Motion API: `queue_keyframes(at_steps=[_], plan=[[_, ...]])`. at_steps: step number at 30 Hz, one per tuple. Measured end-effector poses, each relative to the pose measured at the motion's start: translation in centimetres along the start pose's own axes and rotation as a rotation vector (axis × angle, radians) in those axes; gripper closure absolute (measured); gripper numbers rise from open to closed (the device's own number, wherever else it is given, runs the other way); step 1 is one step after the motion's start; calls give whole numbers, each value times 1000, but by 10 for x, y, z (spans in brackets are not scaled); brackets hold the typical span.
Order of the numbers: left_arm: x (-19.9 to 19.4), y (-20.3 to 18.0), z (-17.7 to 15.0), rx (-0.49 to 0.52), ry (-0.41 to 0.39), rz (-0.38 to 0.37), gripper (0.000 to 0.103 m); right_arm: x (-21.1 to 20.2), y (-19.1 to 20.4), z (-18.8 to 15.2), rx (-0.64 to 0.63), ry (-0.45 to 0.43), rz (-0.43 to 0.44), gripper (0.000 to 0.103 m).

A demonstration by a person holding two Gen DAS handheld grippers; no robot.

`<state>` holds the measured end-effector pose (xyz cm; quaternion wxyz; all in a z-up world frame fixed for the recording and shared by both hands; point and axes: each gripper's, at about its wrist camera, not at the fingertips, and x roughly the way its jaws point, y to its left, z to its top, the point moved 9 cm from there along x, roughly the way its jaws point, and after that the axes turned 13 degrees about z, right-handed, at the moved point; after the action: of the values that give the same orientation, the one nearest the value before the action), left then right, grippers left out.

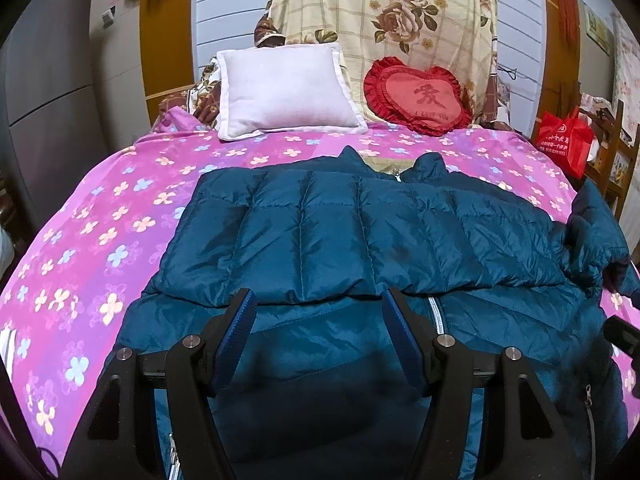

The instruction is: Fold large clothes

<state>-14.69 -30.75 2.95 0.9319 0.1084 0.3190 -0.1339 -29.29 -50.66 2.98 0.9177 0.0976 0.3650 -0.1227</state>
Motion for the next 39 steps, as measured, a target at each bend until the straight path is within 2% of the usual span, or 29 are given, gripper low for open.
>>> queue_keyframes(at_steps=[13,20,28,31,32,34,39], plan=[[2,-2,-1,-1,10,-8,56,-9,-19,7,17,-17,-27,13],[5,-1,-1,-7,21,-14,56,-9,-18,8,23,-14,-1,13],[6,-3,-2,-4,25,-15,56,-33,-51,25,41,-63,-57,13],[6,-2,-2,-6,23,-12,56,-62,-74,46,37,-162,-96,11],[6,-2,-2,-10,24,-14,56,-70,-85,51,34,-181,-129,6],[6,-2,-1,-17,26,-18,56,-80,-109,58,47,-204,-188,2],[8,-3,-2,-14,32,-20,56,-79,-221,45,259,-158,-298,2]])
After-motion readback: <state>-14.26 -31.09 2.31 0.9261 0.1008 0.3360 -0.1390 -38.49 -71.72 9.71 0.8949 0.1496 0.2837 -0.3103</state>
